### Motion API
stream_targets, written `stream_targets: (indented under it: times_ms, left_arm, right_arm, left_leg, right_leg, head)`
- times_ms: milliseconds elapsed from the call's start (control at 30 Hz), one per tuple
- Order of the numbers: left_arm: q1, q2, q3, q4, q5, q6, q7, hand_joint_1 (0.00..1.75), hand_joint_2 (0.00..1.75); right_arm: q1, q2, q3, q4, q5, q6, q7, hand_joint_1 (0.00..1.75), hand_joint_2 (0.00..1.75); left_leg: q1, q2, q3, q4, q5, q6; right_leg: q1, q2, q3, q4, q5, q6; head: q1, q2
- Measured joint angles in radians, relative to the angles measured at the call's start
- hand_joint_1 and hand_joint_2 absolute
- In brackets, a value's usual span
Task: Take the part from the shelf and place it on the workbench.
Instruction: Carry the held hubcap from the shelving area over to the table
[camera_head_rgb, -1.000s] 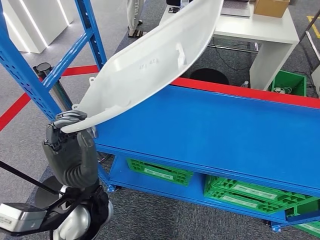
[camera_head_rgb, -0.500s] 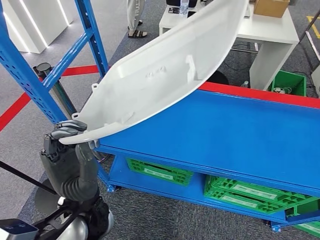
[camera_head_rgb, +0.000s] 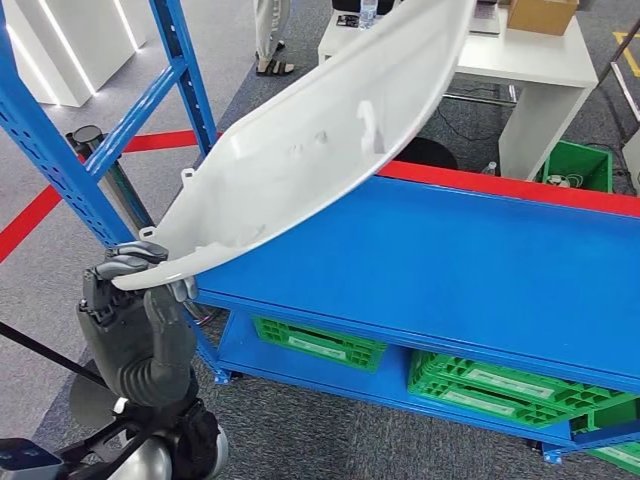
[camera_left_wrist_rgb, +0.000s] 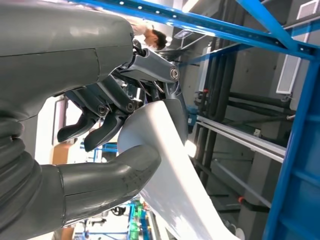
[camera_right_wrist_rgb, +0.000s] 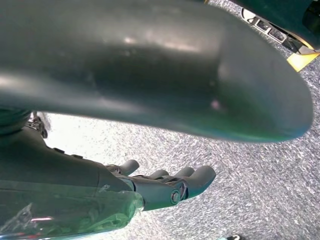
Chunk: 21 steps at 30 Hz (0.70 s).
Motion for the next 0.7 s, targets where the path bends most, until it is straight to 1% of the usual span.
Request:
stream_targets:
  times_ms: [100, 167, 267, 367, 500, 700]
  left_arm:
    - [0.011, -0.009, 0.005, -0.011, 0.042, -0.039, 0.000, 1.75, 1.75]
    - [0.026, -0.024, 0.020, -0.017, 0.081, -0.091, 0.000, 1.75, 1.75]
    - [0.059, -0.055, 0.059, -0.020, 0.138, -0.185, 0.000, 1.75, 1.75]
    - [0.087, -0.081, 0.099, -0.019, 0.160, -0.234, 0.000, 1.75, 1.75]
    - [0.099, -0.092, 0.121, -0.012, 0.161, -0.223, 0.000, 1.75, 1.75]
    - [0.102, -0.096, 0.129, 0.002, 0.117, -0.098, 0.000, 1.75, 1.75]
  right_arm:
    - [0.001, 0.000, -0.003, 0.000, 0.000, -0.005, 0.000, 0.00, 0.00]
    - [0.001, 0.000, -0.005, 0.000, 0.000, -0.009, 0.000, 0.00, 0.00]
    - [0.002, 0.000, -0.011, 0.000, 0.000, -0.014, -0.001, 0.00, 0.00]
    - [0.005, 0.000, -0.020, 0.000, -0.002, -0.021, -0.001, 0.00, 0.00]
    - [0.007, 0.000, -0.026, 0.000, -0.005, -0.029, -0.004, 0.00, 0.00]
    - [0.010, 0.000, -0.044, 0.000, -0.013, -0.035, 0.002, 0.00, 0.00]
  left_leg:
    - [0.000, 0.000, 0.000, 0.000, 0.000, 0.000]
    - [0.000, 0.000, 0.000, 0.000, 0.000, 0.000]
    - [0.000, 0.000, 0.000, 0.000, -0.001, 0.001]
    - [0.000, 0.000, 0.000, 0.000, -0.001, 0.001]
    - [0.000, 0.000, 0.000, 0.000, -0.001, 0.001]
    - [0.000, 0.000, 0.000, 0.000, -0.001, 0.001]
  right_leg:
    - [0.000, 0.000, 0.000, 0.000, 0.000, 0.000]
    - [0.000, 0.000, 0.000, 0.000, 0.000, 0.000]
    - [0.000, 0.000, 0.000, 0.000, 0.000, 0.000]
    - [0.000, 0.000, -0.001, 0.000, 0.000, 0.000]
    - [0.000, 0.000, -0.004, 0.000, 0.000, 0.000]
    - [0.000, 0.000, -0.004, 0.000, 0.000, 0.000]
  head:
    - [0.000, 0.000]
    - [0.000, 0.000]
    - [0.000, 0.000]
    - [0.000, 0.000]
    - [0.000, 0.000]
    - [0.000, 0.000]
